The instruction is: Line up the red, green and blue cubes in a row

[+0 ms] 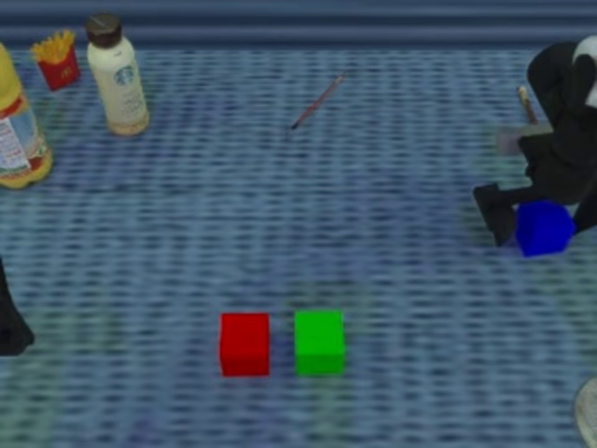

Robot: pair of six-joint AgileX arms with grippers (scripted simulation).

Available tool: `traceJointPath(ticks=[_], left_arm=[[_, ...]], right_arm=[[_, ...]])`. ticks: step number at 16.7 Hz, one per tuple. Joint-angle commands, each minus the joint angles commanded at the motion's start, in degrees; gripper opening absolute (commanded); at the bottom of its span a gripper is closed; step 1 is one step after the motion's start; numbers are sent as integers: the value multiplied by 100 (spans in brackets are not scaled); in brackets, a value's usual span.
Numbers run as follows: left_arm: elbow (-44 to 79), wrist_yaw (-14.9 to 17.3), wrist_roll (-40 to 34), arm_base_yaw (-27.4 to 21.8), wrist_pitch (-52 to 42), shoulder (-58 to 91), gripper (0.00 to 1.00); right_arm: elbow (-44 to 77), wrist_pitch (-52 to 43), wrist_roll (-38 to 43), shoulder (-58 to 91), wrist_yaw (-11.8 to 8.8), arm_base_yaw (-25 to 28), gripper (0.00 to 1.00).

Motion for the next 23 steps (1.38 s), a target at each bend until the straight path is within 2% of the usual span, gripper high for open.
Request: traceJointPath(ticks=[12,23], left_arm=[[0,0,0,0,0,0,100],[0,0,0,0,0,0,100]], right_arm=[[0,0,0,0,0,0,2],[84,-110,-5,-59,3,-2,0]])
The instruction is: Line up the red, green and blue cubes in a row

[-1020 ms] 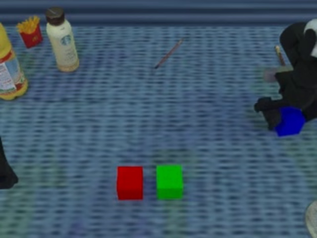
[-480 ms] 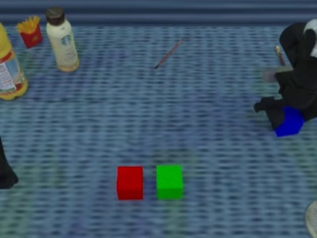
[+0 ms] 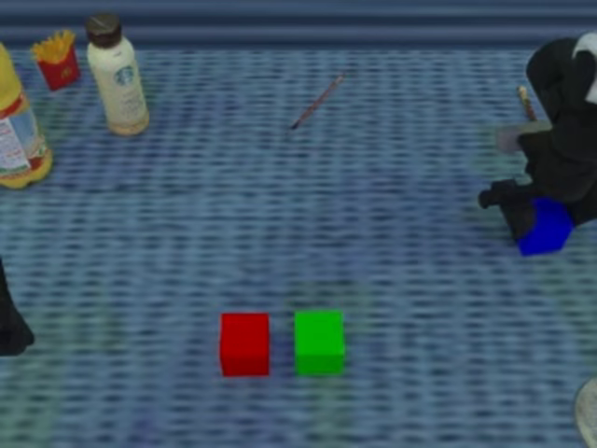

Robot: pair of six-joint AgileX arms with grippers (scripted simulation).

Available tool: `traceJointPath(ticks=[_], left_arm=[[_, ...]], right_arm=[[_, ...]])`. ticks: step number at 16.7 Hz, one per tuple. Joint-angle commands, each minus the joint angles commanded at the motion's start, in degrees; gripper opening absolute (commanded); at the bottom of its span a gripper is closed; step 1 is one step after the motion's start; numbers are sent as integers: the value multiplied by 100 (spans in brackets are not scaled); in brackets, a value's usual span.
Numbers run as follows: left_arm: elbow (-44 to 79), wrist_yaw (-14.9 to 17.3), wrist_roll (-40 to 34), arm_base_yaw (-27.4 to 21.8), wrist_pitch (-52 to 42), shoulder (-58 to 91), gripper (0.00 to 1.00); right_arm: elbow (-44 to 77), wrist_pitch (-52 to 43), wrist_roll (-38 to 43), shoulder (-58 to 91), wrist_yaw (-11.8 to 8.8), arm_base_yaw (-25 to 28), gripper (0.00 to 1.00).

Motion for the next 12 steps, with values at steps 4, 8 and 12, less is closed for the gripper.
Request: traceJointPath(ticks=[4,8,12], left_arm=[[0,0,0,0,0,0,100],[0,0,0,0,0,0,100],[0,0,0,0,0,0,100]], right_arm=[[433,-788,3,-292,-6,20,0],[682,-1202,-3,-509,-4,38,0],[662,-1186,20,-494,-6,19,0]])
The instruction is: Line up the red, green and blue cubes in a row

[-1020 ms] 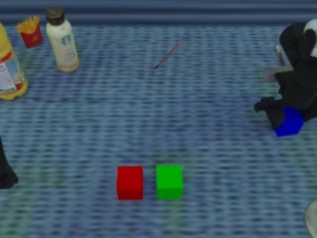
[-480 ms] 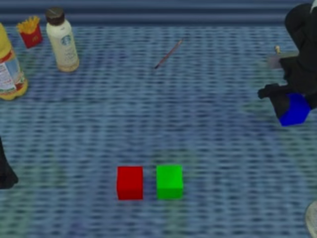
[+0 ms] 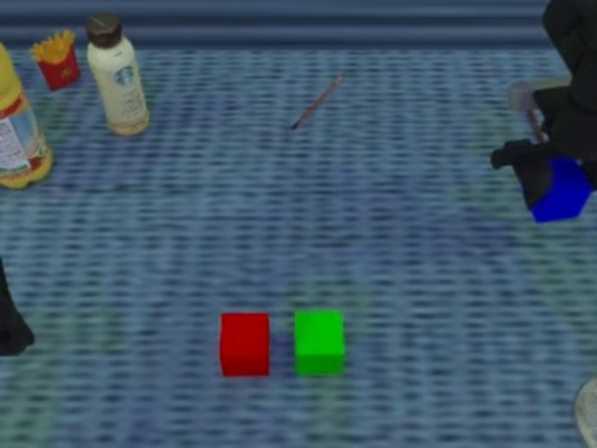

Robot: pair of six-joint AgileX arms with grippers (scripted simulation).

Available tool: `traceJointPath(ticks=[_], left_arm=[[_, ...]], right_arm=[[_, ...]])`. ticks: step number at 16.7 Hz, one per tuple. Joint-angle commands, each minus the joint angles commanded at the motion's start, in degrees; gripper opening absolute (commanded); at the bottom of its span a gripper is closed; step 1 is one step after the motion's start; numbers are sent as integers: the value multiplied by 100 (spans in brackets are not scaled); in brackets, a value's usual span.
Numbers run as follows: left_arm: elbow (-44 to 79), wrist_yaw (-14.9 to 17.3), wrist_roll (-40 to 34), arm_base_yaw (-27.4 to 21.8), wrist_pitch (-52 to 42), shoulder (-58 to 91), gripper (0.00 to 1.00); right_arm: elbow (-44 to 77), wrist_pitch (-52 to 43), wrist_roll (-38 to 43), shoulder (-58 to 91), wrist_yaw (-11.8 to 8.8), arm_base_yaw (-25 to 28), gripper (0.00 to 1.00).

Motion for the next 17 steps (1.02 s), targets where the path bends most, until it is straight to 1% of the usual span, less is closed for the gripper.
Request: traceJointPath(ticks=[2,4,13,15,17], left_arm=[[0,0,0,0,0,0,100],[0,0,0,0,0,0,100],[0,0,0,0,0,0,100],[0,0,0,0,0,0,100],[0,0,0,0,0,0,100]], right_arm=[[-113,21,199,-92,-1,172,0],[-347,65,637,-283,-2,498,0],[-2028,371,3589,-1621,-13,2638,0],[-2266,433,3938,-1834,-9,2937,0],[-2345,456,4043,-1909,-7,3037,0]])
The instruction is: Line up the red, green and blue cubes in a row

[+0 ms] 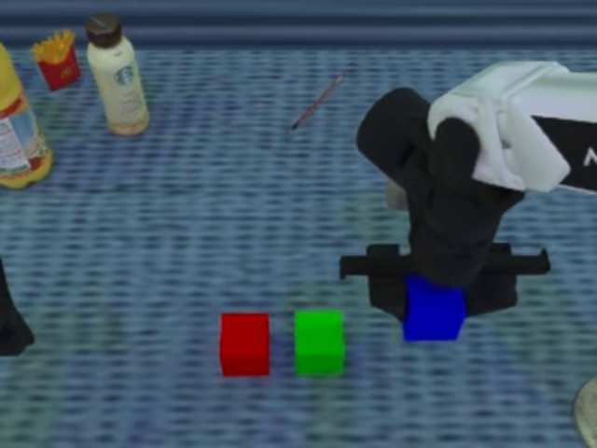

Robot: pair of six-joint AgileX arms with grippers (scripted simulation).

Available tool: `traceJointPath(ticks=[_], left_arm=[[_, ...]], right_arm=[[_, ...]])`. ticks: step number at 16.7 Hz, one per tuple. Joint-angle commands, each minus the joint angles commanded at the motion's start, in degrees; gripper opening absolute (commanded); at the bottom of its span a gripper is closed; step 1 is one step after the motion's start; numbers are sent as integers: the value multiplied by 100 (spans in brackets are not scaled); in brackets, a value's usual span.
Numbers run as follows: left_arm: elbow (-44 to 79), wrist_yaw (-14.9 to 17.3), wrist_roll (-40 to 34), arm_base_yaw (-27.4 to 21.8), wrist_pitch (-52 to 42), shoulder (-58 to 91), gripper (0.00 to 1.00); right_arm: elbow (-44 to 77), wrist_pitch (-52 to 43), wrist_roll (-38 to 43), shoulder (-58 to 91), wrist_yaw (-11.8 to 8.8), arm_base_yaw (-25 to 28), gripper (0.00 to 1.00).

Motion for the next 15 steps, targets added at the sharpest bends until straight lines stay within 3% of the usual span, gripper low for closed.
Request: traceJointPath(ticks=[5,12,15], left_arm=[[0,0,0,0,0,0,100],[0,0,0,0,0,0,100],[0,0,0,0,0,0,100]], right_arm=[[-42,87,-2,64,-7,-17,0],[-763,1374,25,596,-1,11,0],[-833,1483,27,650,4,17,0]])
